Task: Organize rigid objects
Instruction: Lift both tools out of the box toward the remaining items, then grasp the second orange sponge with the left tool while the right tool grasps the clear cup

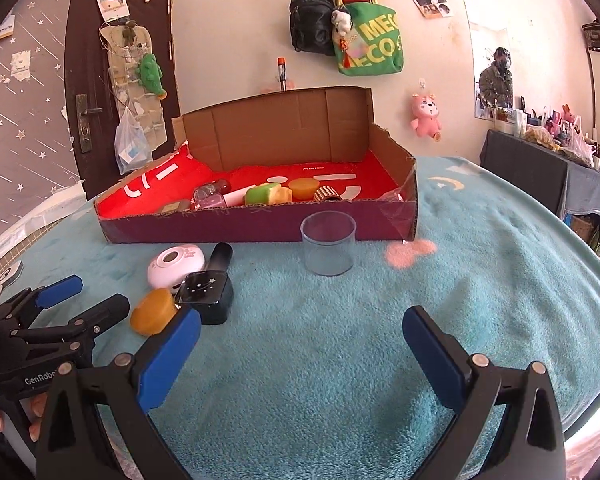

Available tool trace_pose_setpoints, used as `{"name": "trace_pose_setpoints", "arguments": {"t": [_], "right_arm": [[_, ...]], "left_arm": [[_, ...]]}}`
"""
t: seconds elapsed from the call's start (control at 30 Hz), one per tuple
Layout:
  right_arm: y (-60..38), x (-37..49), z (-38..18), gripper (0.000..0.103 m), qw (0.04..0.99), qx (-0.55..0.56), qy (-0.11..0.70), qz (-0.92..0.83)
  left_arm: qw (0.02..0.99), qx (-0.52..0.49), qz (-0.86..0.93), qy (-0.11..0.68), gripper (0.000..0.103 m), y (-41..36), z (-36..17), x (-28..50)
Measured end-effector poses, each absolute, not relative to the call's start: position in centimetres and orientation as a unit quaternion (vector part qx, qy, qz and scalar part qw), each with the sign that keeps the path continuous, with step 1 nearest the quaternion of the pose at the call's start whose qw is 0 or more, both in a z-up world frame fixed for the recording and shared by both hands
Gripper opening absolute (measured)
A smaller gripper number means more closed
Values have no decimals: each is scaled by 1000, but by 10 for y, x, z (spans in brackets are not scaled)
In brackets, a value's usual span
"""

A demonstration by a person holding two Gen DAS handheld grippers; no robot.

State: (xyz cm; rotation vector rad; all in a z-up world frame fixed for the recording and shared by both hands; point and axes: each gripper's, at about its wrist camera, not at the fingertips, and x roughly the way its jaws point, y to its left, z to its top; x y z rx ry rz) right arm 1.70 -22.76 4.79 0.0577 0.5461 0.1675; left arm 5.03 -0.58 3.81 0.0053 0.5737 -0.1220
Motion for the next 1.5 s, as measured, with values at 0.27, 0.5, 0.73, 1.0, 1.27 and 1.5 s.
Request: {"name": "trace_pose_setpoints", "arguments": {"t": [0.27, 0.5, 0.73, 1.0, 1.27, 1.5], "right_arm": [[-230, 20, 47, 103, 958, 31, 273, 78], [-240, 35, 52, 103, 954, 38, 289, 71], [-249, 63, 63, 103, 945, 28, 320, 69], [-242, 96, 68, 96, 929, 5, 361, 75], [-235, 118, 64, 76, 920, 4, 384, 81], [-241, 117, 60, 43, 913, 32, 393, 109]], "left_arm": [[953, -9, -83, 292, 94, -8, 44, 52], [943, -15, -124, 309, 94, -19, 48, 56], [924, -6, -161, 348, 94, -37, 48, 68], [908, 5, -175, 380, 81, -46, 46, 77], [903, 14, -175, 393, 41, -45, 50, 80], [902, -3, -174, 396, 19, -33, 54, 86]]}}
